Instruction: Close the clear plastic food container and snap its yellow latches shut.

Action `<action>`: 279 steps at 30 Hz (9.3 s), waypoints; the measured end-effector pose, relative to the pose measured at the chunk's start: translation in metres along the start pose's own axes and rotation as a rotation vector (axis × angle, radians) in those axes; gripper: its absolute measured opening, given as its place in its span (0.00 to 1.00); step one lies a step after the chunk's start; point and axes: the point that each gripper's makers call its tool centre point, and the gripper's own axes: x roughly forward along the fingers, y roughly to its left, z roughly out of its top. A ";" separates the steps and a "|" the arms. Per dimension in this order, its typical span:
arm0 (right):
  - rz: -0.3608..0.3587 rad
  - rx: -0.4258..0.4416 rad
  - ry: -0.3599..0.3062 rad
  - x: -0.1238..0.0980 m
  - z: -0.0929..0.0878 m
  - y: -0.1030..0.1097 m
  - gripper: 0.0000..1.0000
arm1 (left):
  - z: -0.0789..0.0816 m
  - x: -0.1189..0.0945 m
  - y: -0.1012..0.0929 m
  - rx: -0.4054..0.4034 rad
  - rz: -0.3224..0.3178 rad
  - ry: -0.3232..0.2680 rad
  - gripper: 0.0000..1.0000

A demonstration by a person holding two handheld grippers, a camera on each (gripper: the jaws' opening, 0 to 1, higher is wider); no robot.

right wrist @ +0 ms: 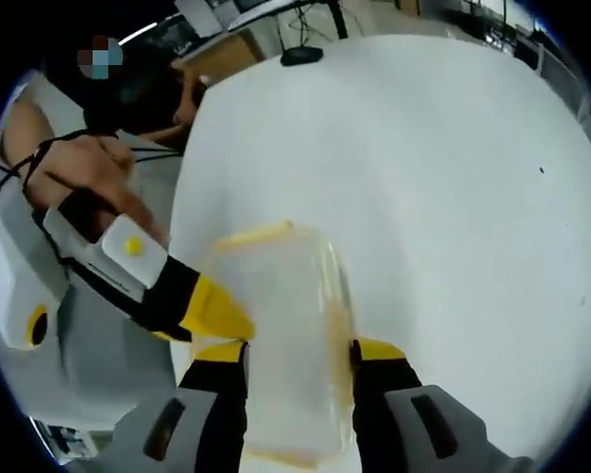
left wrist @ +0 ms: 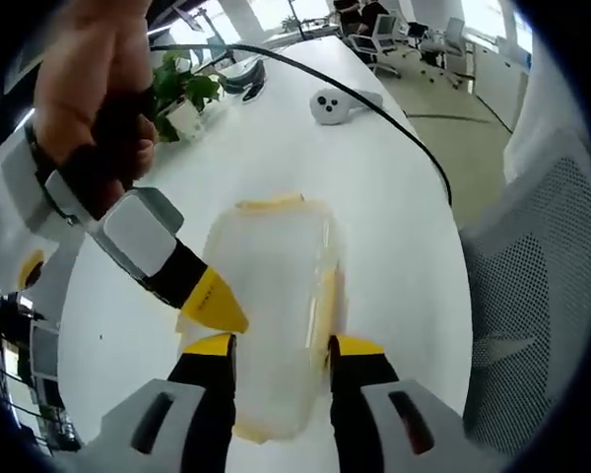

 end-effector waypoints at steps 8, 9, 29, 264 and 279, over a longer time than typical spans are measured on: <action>-0.031 0.034 -0.035 -0.002 -0.002 0.001 0.43 | 0.003 -0.001 0.000 -0.013 -0.015 -0.009 0.38; -0.034 0.043 -0.045 -0.003 -0.002 0.001 0.43 | 0.003 -0.001 -0.002 -0.021 -0.022 -0.011 0.39; -0.130 0.043 -0.105 -0.023 -0.011 -0.004 0.49 | 0.012 -0.013 -0.011 -0.025 -0.096 -0.042 0.51; -0.244 -0.248 -0.001 0.032 0.082 -0.011 0.71 | -0.174 -0.036 0.084 -0.077 -0.213 0.140 0.82; -0.245 -0.245 -0.017 0.028 0.087 -0.026 0.72 | -0.176 -0.030 0.100 -0.078 -0.219 0.141 0.82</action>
